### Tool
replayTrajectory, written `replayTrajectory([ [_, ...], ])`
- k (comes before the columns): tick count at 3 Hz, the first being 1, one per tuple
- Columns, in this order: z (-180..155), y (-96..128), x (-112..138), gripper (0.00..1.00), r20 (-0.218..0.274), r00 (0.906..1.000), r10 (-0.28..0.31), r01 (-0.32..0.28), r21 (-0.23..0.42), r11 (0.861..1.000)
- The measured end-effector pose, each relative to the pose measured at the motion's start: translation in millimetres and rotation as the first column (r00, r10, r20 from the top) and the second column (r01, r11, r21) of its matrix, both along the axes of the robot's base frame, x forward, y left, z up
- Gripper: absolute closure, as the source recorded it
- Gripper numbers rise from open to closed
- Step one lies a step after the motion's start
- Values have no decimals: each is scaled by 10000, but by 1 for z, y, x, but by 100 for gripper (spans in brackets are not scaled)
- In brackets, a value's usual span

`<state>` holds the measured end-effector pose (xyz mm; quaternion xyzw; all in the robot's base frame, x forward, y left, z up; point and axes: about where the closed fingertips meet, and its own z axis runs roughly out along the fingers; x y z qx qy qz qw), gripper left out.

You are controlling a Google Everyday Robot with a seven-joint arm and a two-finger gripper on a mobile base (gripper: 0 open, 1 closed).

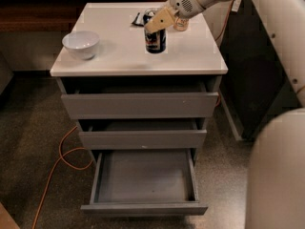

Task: Place pepsi can into bottom drawer

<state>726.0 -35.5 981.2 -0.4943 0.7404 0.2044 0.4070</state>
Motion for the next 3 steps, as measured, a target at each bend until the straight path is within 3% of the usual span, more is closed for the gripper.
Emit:
replayTrajectory([
  [1,1,-2,-42,100,88,9986,521,-520,-98,9986],
  [2,-5,-1,-83,100,410,9936,1053,-1069,385,9935],
  [3,-15,-4,-118,100,835,9896,1168,-1239,863,9885],
])
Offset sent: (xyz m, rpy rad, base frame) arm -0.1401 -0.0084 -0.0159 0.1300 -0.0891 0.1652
